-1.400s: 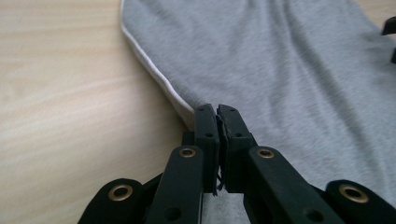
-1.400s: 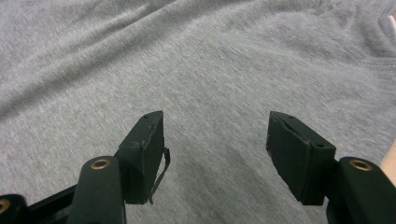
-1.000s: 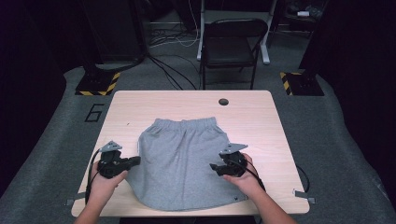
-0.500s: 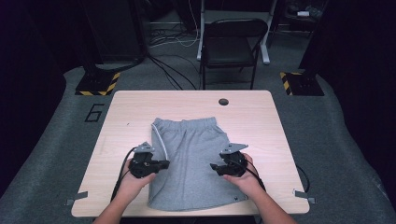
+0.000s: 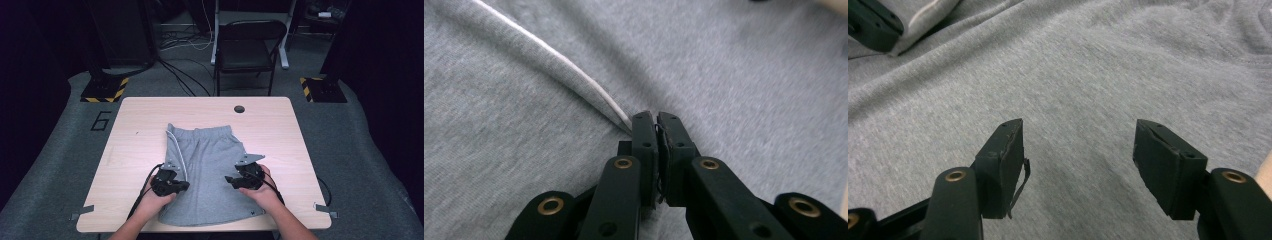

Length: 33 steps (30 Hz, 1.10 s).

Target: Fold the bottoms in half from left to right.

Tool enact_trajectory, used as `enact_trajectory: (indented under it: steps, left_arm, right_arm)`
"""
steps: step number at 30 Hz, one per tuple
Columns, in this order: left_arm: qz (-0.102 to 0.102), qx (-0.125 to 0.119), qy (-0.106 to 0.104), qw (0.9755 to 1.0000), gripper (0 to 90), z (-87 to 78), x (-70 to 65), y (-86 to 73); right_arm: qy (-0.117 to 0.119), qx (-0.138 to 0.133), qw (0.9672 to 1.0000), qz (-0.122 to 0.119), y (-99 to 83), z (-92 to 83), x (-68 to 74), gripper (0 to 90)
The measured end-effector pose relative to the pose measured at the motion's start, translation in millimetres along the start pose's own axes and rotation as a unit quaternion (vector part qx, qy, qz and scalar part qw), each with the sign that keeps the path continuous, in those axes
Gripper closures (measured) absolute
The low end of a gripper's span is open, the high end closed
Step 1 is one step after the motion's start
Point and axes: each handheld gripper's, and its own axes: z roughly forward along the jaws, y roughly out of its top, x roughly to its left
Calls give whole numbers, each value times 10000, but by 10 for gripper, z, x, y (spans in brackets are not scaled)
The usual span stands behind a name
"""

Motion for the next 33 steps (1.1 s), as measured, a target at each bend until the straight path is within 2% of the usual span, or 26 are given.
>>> enact_trajectory:
  steps: [2,3,6,7,8,11,12,13,15,16,18,20,21,22,23,24,25,27,30,32,33]
  left_arm:
    - [-50,-126,-80,9999,814,-28,-11,7]
    - [-26,-151,-80,9999,796,-54,-4,12]
    - [-99,-438,-46,9990,707,-180,29,18]
    - [-168,-549,-11,9983,661,-231,40,14]
    - [-205,-658,63,9976,661,-296,60,8]
    - [-237,-774,193,9965,623,-428,117,-28]
    - [-251,-789,156,9964,609,-449,133,-40]
    - [-354,-803,100,9961,596,-467,134,-63]
    - [-391,-823,112,9958,579,-464,115,-87]
    - [-341,-714,13,9969,570,-462,102,-92]
    - [-194,-578,5,9981,563,-447,63,-94]
    - [-119,-486,45,9987,564,-431,18,-91]
    - [-147,-447,44,9989,565,-422,2,-94]
    - [-93,-346,109,9993,573,-415,-4,-96]
    - [-129,-257,136,9995,587,-396,-17,-105]
    - [-43,-168,143,9997,620,-390,-9,-109]
    - [-52,-94,205,9997,663,-370,-16,-119]
    - [-6,27,186,9998,781,-350,-21,-123]
    - [74,-52,103,9999,839,-367,-55,-86]
    - [45,-248,2,9997,846,-395,-98,-45]
    - [98,-296,-53,9995,849,-414,-102,-23]
  right_arm:
    - [1,4,10000,-8,-2,-1,-5,363]
    - [8,16,10000,-42,-2,-3,-12,363]
    - [0,31,10000,-33,-5,-9,-17,363]
    - [-1,8,10000,-5,-5,-10,-17,363]
    - [-1,8,10000,-5,-5,-10,-17,363]
    - [5,7,10000,25,-4,-6,-17,363]
    - [-1,17,10000,17,-3,-6,-16,363]
    - [1,23,10000,5,-2,-6,-16,363]
    - [18,18,10000,-44,0,-5,-16,363]
    - [12,31,10000,-8,0,-6,-9,363]
    - [-9,9,10000,10,-1,0,-1,363]
    - [-8,12,10000,5,0,-1,1,363]
    - [0,3,10000,7,0,-2,2,363]
    - [1,0,10000,12,0,-3,2,363]
    - [10,4,10000,-5,0,-2,-2,363]
    - [17,16,10000,-5,1,-4,-5,363]
    - [10,27,10000,3,2,-7,-5,363]
    - [11,17,10000,11,3,-12,-4,363]
    - [10,-25,10000,7,6,-18,-6,363]
    - [-4,-44,10000,73,6,-18,0,363]
    - [4,-34,10000,16,4,-25,-11,363]
